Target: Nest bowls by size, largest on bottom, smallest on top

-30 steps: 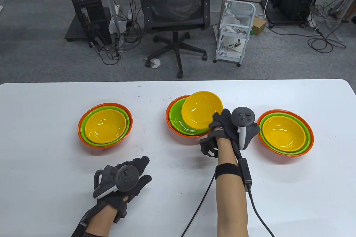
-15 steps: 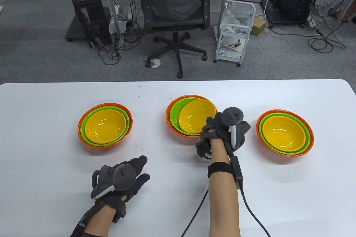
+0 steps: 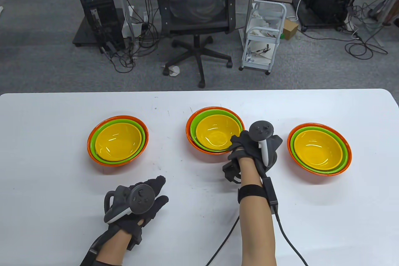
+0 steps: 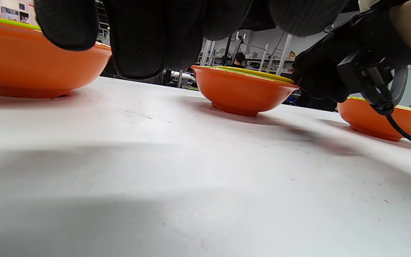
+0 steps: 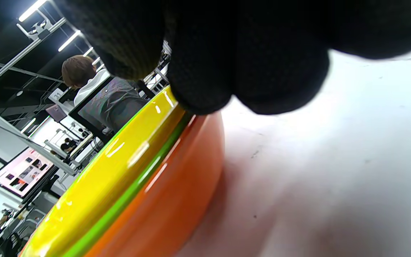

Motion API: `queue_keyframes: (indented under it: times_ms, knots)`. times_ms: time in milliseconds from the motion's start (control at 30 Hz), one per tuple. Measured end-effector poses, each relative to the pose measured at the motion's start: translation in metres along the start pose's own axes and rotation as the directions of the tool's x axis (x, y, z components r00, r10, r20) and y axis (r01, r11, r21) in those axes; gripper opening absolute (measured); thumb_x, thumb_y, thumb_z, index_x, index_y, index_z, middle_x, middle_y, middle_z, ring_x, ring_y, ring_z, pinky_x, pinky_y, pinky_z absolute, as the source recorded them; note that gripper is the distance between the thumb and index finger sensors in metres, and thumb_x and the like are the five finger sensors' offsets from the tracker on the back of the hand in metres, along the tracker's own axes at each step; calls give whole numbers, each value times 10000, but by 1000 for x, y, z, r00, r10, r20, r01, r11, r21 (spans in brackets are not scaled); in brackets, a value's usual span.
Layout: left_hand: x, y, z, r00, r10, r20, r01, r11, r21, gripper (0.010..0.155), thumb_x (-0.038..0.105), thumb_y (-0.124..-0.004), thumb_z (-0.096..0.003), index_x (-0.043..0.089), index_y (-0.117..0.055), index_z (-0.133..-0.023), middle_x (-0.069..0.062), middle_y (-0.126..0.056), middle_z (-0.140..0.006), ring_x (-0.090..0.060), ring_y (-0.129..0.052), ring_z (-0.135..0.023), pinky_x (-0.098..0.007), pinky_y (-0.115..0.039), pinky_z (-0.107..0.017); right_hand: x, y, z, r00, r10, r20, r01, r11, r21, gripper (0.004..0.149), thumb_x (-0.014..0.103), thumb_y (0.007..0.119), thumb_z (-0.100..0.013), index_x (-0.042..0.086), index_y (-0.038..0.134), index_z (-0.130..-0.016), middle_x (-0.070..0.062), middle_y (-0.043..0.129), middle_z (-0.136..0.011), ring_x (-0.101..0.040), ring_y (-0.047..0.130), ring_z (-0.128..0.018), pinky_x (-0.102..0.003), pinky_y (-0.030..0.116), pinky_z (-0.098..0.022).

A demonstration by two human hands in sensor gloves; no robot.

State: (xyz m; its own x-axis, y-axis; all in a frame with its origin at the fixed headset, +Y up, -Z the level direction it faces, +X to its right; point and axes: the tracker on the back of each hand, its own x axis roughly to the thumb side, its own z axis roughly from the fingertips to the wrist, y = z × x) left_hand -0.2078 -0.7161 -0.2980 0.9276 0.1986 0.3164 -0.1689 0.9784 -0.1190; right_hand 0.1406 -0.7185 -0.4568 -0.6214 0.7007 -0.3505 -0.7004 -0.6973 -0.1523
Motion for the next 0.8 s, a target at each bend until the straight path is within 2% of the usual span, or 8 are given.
queue_keyframes:
  times_ms: [167,367,467,600,800]
  knots:
    - [0,0,0,1000,4,1,-4,1000,-7,681,546,-678,-515,229,-571,-1108,-115,-765,-1056,-380,-849,-933,-630,-700,-702,-2,-9,11,993,88,76,-91,995,33,579,293,835,-465,-31,723,-932,-187,955,-634,-464,934,-449,-573,782,-352]
    - [7,3,0,1000,18,1,-18,1000,0,679,547,-677,-516,232,-575,-1109,-116,-746,-1072,-386,-833,-949,-635,-692,-705,0,-30,40,951,199,238,-209,978,16,573,298,830,-471,-4,733,-948,-244,857,-831,-547,819,-694,-662,676,-507]
    - [13,7,-1,1000,-2,-7,2,1000,0,678,549,-677,-516,235,-576,-1110,-115,-740,-1077,-385,-828,-955,-634,-690,-709,1,-45,62,890,289,352,-298,954,-29,592,312,829,-474,11,712,-970,-252,779,-920,-565,731,-797,-698,602,-568]
    - [24,19,-3,1000,-22,-17,22,1000,19,684,557,-675,-518,250,-563,-1118,-119,-698,-1109,-395,-783,-994,-653,-653,-728,1,-61,86,821,357,446,-352,931,-96,621,328,830,-476,30,676,-998,-247,717,-981,-570,648,-871,-719,537,-610]
    - [48,45,-5,998,-66,2,65,987,147,684,564,-673,-517,261,-559,-1120,-99,-690,-1121,-398,-737,-1039,-665,-618,-749,-1,-72,116,691,466,552,-432,879,-202,654,367,815,-484,67,632,-1035,-232,624,-1055,-562,492,-973,-760,379,-660]
